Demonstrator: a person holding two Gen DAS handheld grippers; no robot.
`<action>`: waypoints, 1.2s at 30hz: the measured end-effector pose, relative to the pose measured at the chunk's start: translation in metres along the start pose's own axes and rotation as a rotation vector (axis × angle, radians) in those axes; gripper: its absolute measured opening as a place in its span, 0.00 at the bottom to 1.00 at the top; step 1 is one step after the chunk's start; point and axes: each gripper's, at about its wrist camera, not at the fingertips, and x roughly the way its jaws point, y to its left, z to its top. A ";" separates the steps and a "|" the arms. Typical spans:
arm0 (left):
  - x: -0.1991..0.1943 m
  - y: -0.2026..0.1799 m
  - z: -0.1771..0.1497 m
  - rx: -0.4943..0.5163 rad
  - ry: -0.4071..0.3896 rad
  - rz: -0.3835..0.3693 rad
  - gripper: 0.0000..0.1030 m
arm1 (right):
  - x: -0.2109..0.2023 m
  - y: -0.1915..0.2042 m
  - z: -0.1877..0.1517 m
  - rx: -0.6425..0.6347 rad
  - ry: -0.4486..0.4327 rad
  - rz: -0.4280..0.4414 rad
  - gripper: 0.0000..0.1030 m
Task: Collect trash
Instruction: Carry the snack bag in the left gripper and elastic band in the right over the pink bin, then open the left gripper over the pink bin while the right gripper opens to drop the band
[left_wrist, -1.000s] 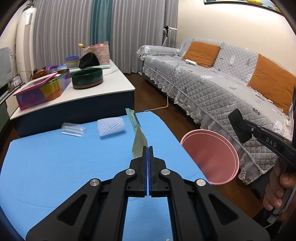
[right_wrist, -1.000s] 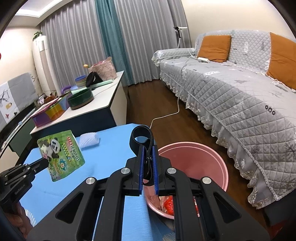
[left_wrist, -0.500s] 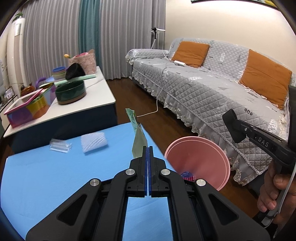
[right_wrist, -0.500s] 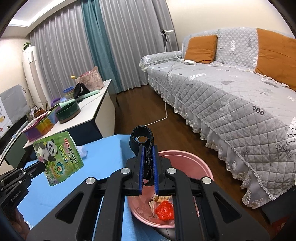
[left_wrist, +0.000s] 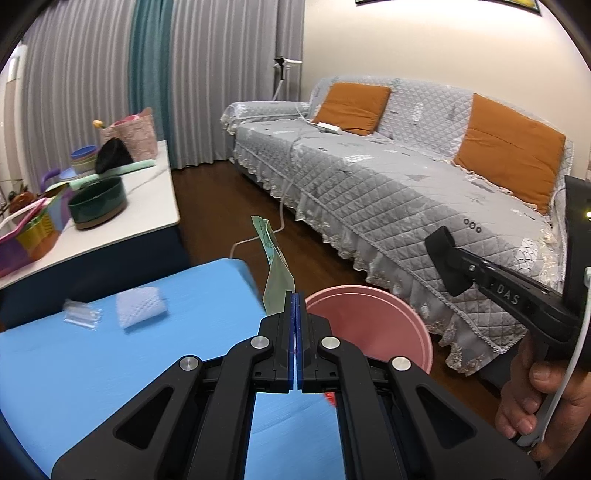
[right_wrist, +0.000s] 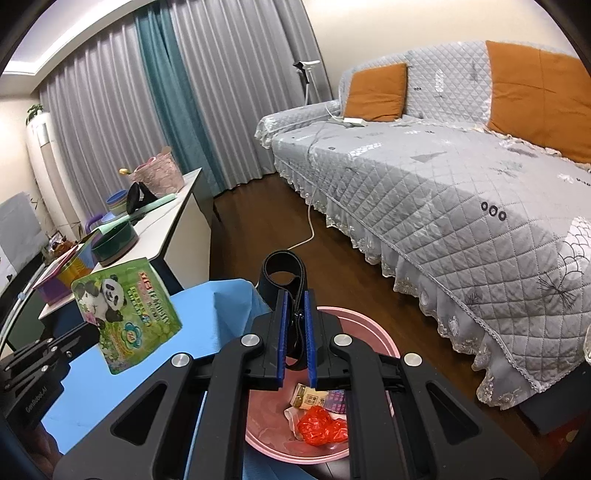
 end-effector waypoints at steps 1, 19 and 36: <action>0.002 -0.002 0.000 0.001 0.003 -0.007 0.00 | 0.001 -0.002 0.000 0.004 0.004 -0.003 0.09; 0.044 -0.021 -0.012 0.001 0.070 -0.091 0.00 | 0.020 -0.010 -0.008 0.026 0.055 -0.029 0.09; 0.073 -0.033 -0.018 0.003 0.114 -0.132 0.00 | 0.034 -0.020 -0.011 0.043 0.086 -0.046 0.09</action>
